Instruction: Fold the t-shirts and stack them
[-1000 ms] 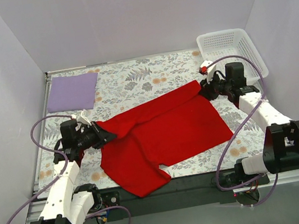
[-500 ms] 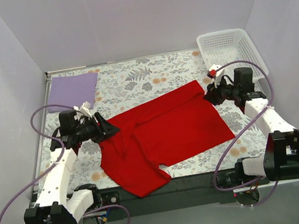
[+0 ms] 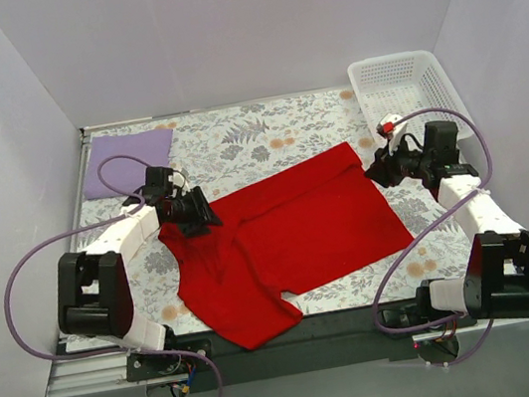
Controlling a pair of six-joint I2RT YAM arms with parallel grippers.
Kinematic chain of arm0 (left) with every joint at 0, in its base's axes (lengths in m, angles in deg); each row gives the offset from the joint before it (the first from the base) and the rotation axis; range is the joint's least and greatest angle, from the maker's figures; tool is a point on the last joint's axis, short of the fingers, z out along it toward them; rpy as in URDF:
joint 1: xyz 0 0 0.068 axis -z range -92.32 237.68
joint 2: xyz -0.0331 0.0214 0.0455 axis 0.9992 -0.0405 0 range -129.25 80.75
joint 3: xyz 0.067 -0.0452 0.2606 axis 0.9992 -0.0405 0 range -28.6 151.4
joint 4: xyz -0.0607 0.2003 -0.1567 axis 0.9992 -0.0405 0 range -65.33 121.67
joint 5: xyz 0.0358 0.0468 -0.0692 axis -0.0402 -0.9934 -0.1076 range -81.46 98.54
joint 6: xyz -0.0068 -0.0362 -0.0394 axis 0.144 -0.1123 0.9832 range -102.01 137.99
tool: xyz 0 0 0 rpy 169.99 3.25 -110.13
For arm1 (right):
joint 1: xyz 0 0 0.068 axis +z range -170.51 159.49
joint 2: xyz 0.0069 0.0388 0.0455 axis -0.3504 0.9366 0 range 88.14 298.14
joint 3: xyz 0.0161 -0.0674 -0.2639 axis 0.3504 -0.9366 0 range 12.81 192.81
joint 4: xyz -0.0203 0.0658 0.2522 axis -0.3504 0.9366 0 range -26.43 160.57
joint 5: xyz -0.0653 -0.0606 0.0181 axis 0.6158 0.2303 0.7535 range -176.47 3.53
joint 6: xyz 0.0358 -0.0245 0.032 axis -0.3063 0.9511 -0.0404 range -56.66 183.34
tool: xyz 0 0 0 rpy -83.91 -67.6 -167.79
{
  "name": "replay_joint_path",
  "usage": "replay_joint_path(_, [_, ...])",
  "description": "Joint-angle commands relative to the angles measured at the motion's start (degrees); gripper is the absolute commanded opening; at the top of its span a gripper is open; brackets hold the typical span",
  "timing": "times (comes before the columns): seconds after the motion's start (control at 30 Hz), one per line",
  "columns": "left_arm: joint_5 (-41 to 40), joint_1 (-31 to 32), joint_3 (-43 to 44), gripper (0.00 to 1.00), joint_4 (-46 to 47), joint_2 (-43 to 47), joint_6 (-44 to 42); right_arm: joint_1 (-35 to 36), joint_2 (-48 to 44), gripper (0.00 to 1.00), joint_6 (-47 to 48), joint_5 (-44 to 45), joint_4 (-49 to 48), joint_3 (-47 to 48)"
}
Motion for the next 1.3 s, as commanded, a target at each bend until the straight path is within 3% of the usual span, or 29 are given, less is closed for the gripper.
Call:
replay_joint_path(0.0, [-5.46, 1.45, 3.61, 0.43, 0.80, -0.64, -1.06, -0.76, -0.29, 0.41, -0.45, -2.60, -0.62, -0.28])
replay_joint_path(0.43, [-9.69, 5.41, 5.10, 0.34, 0.53, -6.98, -1.76, -2.61, 0.32, 0.41, -0.80, -4.27, -0.53, -0.20])
replay_joint_path(0.6, [-4.86, 6.11, 5.19, 0.10, 0.53, -7.24, -1.94, -3.05, 0.41, 0.41, -0.80, -4.54, -0.44, -0.19])
replay_joint_path(0.63, [-3.98, 6.37, 5.19, 0.00, 0.53, -6.89, -2.02, -3.22, 0.41, 0.41, -0.80, -4.54, -0.44, -0.19])
replay_joint_path(1.13, [13.06, 9.88, 3.26, 0.00, 1.15, -5.57, -3.43, -4.37, 1.12, 0.41, -0.89, -5.06, -0.18, -0.20])
replay_joint_path(1.27, [16.24, 12.26, 2.82, 0.17, 0.45, -7.24, -4.13, -4.72, 1.29, 0.41, -0.89, -5.06, -0.09, -0.19])
